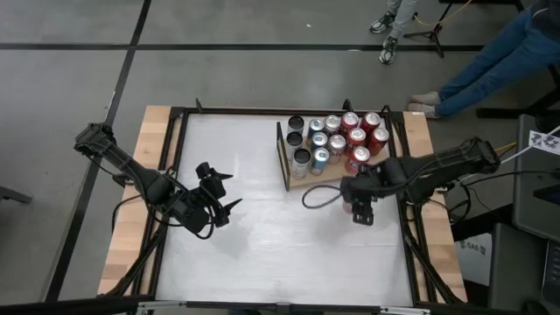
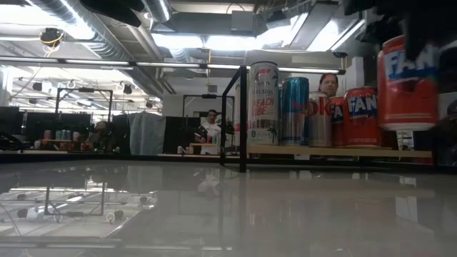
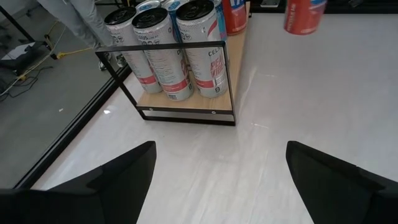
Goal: Place canned beverage on shelf
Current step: Put the orange soda can on the shelf aligned with the red soda cans
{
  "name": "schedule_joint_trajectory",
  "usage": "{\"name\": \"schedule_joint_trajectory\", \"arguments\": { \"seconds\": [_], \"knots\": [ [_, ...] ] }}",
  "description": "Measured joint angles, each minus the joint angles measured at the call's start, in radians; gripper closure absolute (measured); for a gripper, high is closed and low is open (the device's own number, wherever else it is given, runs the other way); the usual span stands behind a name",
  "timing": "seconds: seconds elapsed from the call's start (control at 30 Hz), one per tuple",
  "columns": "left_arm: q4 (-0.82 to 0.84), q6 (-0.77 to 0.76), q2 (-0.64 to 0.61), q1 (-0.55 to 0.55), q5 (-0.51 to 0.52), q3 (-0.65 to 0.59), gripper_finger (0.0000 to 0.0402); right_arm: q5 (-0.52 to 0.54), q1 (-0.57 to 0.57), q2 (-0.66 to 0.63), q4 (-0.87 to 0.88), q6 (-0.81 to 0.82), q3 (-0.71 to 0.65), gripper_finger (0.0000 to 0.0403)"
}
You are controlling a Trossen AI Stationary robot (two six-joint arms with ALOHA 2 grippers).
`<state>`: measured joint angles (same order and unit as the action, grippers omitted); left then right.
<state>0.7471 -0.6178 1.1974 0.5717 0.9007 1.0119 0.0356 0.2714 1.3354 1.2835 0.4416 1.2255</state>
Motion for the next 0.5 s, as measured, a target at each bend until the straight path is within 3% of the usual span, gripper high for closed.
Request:
{"name": "schedule_joint_trajectory", "arguments": {
  "seconds": [0.3, 0.5],
  "knots": [
    [0.000, 0.000, 0.000, 0.000, 0.000, 0.000, 0.0051, 0.000, -0.204, 0.002, -0.019, -0.207, 0.000, 0.0121],
    [0.000, -0.001, 0.000, 0.000, 0.000, 0.000, 0.0051, -0.044, -0.269, 0.004, 0.007, -0.274, 0.000, 0.0121]
  ]
}}
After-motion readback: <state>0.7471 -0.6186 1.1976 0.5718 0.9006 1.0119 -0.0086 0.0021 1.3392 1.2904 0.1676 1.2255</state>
